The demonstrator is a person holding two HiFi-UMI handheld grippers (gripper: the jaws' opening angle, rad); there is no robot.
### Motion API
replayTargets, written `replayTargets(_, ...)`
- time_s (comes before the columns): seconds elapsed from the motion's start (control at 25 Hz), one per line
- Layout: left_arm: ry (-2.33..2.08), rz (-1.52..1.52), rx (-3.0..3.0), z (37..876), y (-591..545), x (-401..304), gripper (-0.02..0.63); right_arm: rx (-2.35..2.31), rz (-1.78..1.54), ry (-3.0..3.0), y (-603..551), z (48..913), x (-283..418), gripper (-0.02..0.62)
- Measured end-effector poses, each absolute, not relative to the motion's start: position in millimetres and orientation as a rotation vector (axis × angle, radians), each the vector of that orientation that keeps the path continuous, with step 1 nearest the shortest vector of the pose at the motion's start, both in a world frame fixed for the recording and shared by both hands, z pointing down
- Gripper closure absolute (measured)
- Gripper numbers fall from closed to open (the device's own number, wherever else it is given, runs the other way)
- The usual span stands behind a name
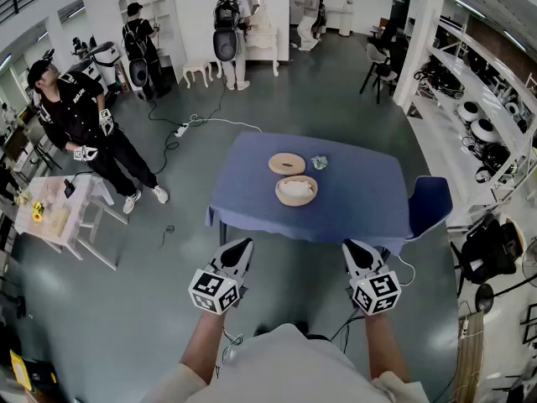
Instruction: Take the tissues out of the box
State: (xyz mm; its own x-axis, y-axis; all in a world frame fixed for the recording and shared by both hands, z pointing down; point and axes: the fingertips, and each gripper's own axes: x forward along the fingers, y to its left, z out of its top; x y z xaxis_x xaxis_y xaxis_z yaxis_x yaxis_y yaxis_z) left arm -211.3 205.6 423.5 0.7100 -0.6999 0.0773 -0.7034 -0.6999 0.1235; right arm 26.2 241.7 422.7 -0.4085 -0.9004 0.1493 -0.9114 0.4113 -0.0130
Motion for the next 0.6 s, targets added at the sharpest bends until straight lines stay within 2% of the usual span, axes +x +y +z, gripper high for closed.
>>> replayTargets(0.6,-1.147,0.053,2.758,428.5,197.3,-203.4,0.599,1.628,0.139,-2.552,228.1,420.6,30.5,0.551)
